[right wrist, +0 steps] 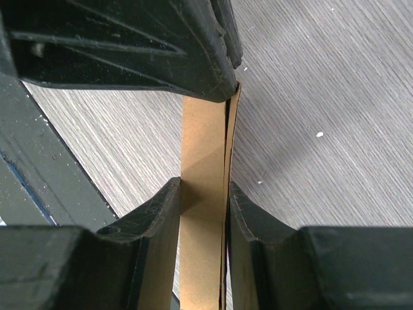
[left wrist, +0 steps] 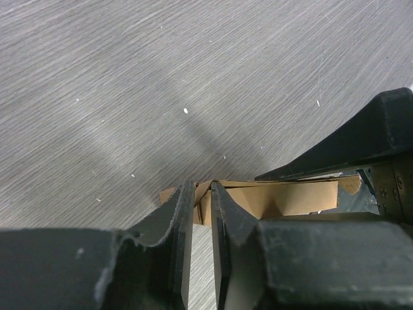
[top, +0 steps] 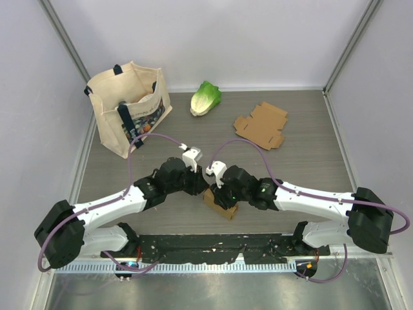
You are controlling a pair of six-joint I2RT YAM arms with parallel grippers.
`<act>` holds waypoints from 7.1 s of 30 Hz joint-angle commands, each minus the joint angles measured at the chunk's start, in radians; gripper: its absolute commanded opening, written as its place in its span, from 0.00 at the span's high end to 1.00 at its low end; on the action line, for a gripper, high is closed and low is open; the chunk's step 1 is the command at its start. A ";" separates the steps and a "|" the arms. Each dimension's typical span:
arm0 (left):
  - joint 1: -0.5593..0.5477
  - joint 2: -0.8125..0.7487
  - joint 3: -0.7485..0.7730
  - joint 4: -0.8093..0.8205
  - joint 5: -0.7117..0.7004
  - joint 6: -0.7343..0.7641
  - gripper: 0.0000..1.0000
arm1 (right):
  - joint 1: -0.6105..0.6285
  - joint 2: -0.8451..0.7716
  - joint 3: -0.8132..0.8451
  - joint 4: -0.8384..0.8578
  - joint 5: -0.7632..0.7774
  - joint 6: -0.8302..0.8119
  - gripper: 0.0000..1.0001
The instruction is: Fold the paper box
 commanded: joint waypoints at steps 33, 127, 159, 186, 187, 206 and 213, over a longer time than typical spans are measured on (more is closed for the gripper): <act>-0.052 -0.087 -0.137 0.016 -0.200 -0.023 1.00 | 0.008 0.033 0.014 0.056 0.193 0.011 0.62; -0.258 -0.030 -0.168 0.034 -0.485 -0.163 1.00 | 0.045 -0.284 -0.246 -0.027 0.393 0.625 1.00; -0.305 -0.040 -0.147 -0.026 -0.579 -0.189 1.00 | -0.030 -0.493 -0.293 0.000 0.301 1.682 0.13; -0.328 -0.036 -0.137 -0.032 -0.589 -0.181 1.00 | -0.097 -0.300 -0.453 0.323 0.244 1.754 0.49; -0.328 -0.036 -0.139 -0.032 -0.591 -0.183 1.00 | -0.100 -0.297 -0.457 0.327 0.245 1.755 0.49; -0.334 -0.235 -0.199 -0.069 -0.473 -0.210 0.53 | -0.116 -0.183 -0.562 0.447 0.287 1.755 0.61; -0.302 -0.448 -0.139 -0.222 -0.480 -0.233 0.34 | -0.125 -0.134 -0.580 0.494 0.285 1.746 0.67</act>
